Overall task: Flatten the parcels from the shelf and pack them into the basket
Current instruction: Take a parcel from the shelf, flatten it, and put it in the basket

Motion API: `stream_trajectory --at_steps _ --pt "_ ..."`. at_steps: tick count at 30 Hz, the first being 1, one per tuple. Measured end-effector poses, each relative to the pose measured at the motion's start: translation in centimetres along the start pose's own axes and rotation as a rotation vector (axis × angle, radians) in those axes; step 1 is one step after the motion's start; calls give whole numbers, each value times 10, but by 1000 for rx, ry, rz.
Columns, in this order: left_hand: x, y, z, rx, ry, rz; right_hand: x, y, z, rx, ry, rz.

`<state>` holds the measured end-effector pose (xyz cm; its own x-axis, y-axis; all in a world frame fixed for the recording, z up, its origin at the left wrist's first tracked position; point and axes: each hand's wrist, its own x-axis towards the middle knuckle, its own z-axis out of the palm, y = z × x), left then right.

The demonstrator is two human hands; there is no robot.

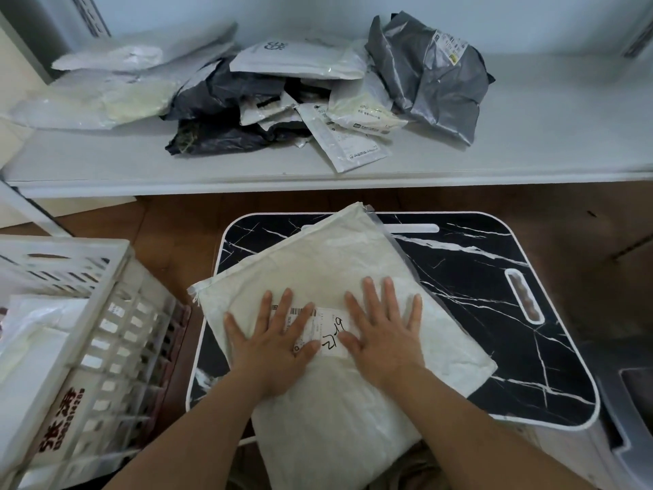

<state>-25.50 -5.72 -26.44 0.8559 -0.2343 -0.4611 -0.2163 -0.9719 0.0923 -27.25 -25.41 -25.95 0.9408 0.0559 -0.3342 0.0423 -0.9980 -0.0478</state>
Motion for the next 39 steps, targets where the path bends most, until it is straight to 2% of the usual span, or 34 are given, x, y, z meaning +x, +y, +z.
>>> stream_trajectory --at_steps 2,4,9,13,14,17,19,23,27,30,32,34,36,37,39 --pt "1 -3 -2 -2 -51 13 13 2 -2 -21 -96 -48" --pt "2 -5 -4 18 -98 29 21 14 -3 6 -175 -8" --pt "0 -3 -6 14 -99 47 16 53 -3 36 -183 167" --pt "0 -3 -4 20 -96 46 10 51 -5 41 -157 233" --pt "0 -2 -3 23 -93 45 6 42 -1 41 -128 182" --pt "0 -3 -1 45 -80 41 -13 8 17 12 28 -201" --pt "-1 -3 -1 47 -90 49 -25 6 21 6 -32 -290" --pt "-7 -8 -3 30 -112 65 -47 42 11 -34 -233 -149" --pt "-22 -16 -2 60 -82 44 -62 68 4 -43 -336 -14" --pt "-36 -15 -4 -25 -26 -114 -62 63 -10 2 -284 3" --pt "-46 -10 -5 -157 59 -259 -62 59 -22 99 -122 79" --pt "-54 -4 -10 -411 271 -413 -61 60 -30 276 40 262" --pt "-62 1 -22 -723 408 -603 -59 61 -35 461 12 449" --pt "-61 -2 -21 -887 422 -719 -58 62 -34 562 -14 512" --pt "-59 -11 -14 -1163 348 -947 -57 64 -32 672 -31 583"
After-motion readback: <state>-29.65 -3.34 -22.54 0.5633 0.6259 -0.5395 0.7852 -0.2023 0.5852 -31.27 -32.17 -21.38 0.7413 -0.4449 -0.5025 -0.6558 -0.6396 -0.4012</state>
